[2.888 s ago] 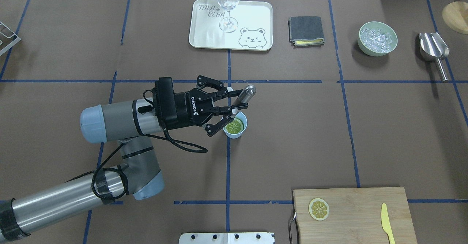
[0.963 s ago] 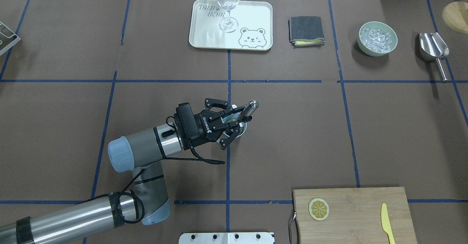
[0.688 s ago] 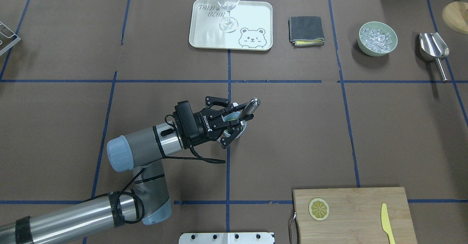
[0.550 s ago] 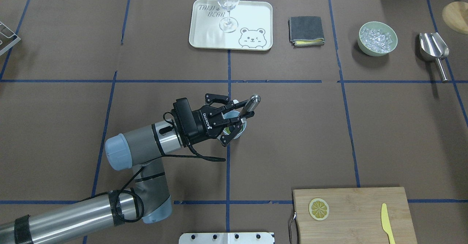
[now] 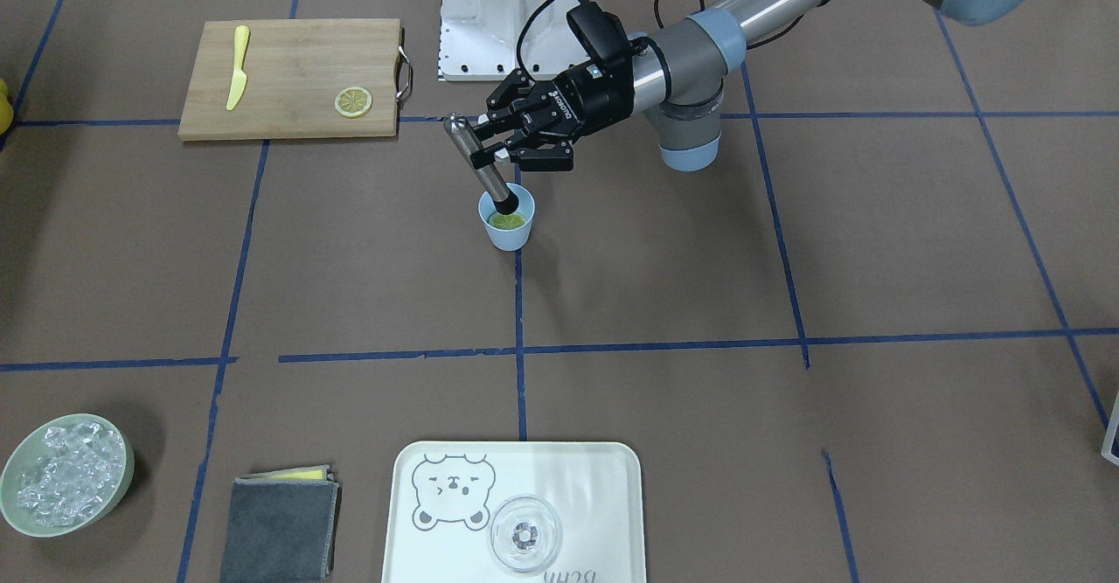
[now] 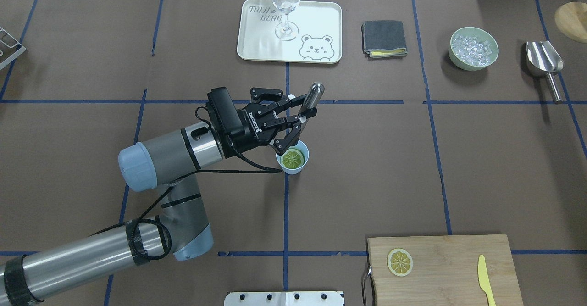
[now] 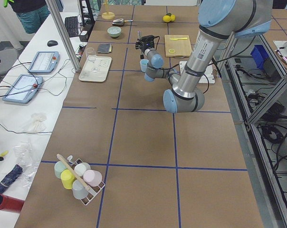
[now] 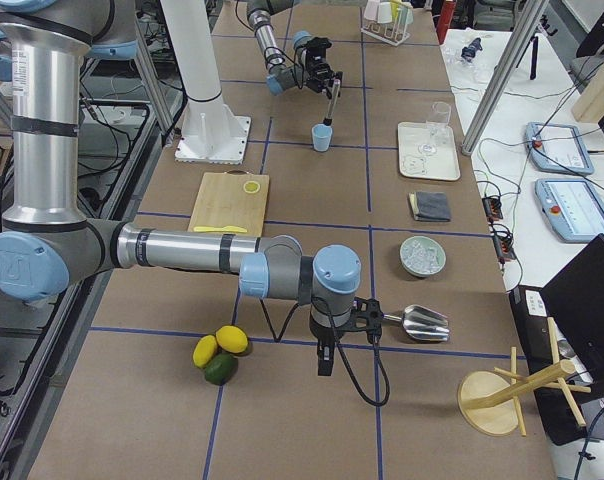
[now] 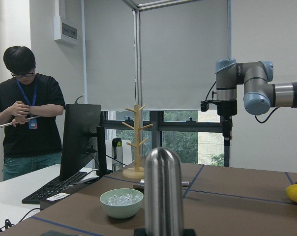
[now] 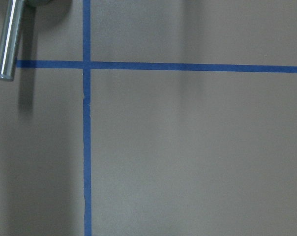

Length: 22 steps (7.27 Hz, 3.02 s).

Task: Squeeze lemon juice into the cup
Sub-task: 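Lift the muddler out of the cup and carry it back, then lower the steel muddler onto the table at its original spot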

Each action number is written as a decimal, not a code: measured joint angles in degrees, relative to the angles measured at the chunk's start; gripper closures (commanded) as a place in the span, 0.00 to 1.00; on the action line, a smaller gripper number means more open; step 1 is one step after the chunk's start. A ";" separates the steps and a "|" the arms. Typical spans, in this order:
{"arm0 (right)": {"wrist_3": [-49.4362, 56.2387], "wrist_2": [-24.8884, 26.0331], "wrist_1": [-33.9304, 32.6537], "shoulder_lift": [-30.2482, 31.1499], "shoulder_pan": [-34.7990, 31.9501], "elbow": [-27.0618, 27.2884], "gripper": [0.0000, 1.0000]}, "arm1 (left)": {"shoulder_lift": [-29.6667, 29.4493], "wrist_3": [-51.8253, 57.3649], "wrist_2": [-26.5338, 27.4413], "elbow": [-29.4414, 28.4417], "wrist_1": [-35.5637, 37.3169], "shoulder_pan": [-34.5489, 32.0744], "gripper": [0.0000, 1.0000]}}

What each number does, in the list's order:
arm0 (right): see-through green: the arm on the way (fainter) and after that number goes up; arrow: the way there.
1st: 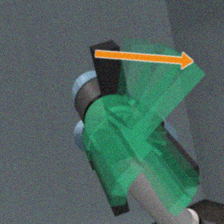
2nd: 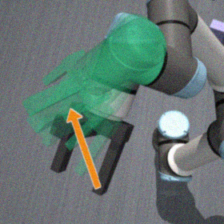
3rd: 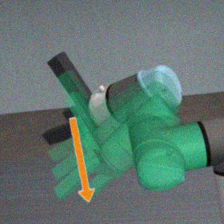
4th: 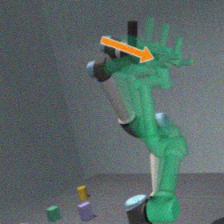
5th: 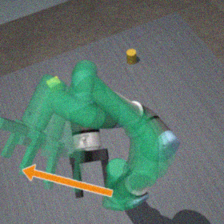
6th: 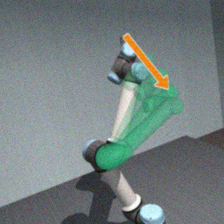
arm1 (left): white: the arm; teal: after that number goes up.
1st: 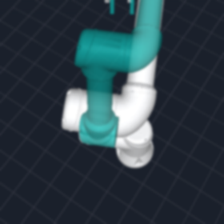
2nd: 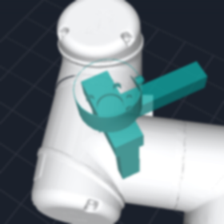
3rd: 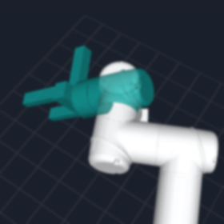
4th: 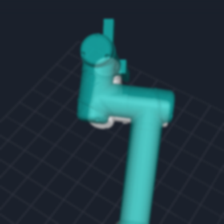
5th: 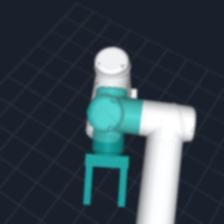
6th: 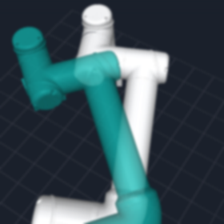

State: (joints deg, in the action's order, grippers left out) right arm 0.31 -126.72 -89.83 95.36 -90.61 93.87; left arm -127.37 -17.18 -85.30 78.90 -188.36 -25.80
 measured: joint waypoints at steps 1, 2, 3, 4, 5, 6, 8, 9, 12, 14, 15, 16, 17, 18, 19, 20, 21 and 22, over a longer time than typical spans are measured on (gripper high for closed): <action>-0.18 -0.03 0.00 0.00 0.00 0.00 0.00 | 0.88 -3.07 -2.05 2.95 5.63 -1.59 1.00; -0.26 -0.07 0.00 0.00 0.00 0.00 0.00 | 2.23 -6.26 -4.11 7.04 12.82 -3.42 1.00; -0.30 -0.07 0.00 0.00 0.00 0.00 0.00 | 3.31 -9.01 -5.38 12.05 22.73 -5.26 1.00; -0.31 -0.06 0.00 0.00 0.00 -0.04 0.00 | 3.92 -12.48 -6.71 16.56 33.73 -7.13 1.00; -0.33 -0.08 0.00 0.00 0.00 -0.09 0.00 | 4.63 -16.78 -9.63 19.33 42.73 -9.37 1.00; -0.33 -0.09 0.00 0.00 0.00 -0.25 0.00 | 5.65 -19.92 -13.79 20.54 49.28 -12.06 1.00; -0.33 -0.10 0.00 0.00 0.05 -0.59 0.00 | 6.78 -21.99 -20.99 22.11 64.38 -17.70 1.00; -0.44 -0.12 0.00 0.00 0.07 -0.68 0.00 | 6.88 -22.19 -22.24 23.61 73.86 -19.46 1.00; -0.70 -0.15 0.02 -0.13 0.08 -1.80 0.00 | 9.41 -22.40 -22.84 24.94 89.60 -22.04 1.00; -0.59 -0.20 0.08 -0.27 0.04 -2.38 0.00 | 15.21 -25.34 -22.79 24.04 92.09 -22.92 1.00; -0.53 -0.19 0.09 -0.29 0.03 -2.37 0.00 | 17.95 -27.15 -22.75 23.71 92.33 -23.02 1.00; -0.52 -0.21 0.09 -0.25 0.05 -2.28 0.00 | 20.29 -29.50 -22.73 23.26 92.27 -23.00 1.00; -0.53 -0.25 0.09 -0.22 0.07 -2.19 0.00 | 21.73 -32.88 -22.72 22.40 92.05 -22.88 1.00; -0.51 -0.25 0.09 -0.21 0.07 -2.12 0.00 | 22.30 -35.87 -22.72 21.30 91.86 -22.70 1.00; -0.50 -0.24 0.09 -0.26 0.06 -2.03 0.00 | 22.49 -37.72 -22.69 20.12 91.73 -22.53 1.00; -0.51 -0.25 0.09 -0.35 0.06 -1.93 0.00 | 22.47 -38.56 -22.66 19.15 91.65 -22.35 1.00; -0.53 -0.27 0.09 -0.49 0.07 -1.89 0.00 | 22.41 -38.83 -22.60 18.72 91.47 -21.73 1.00; -0.53 -0.28 0.09 -0.64 0.06 -1.83 0.00 | 22.39 -38.78 -21.79 18.54 90.57 -20.22 1.00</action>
State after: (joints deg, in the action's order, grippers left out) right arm -0.22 -127.00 -89.74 94.72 -90.55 92.04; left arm -104.98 -55.96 -107.10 97.44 -97.78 -46.02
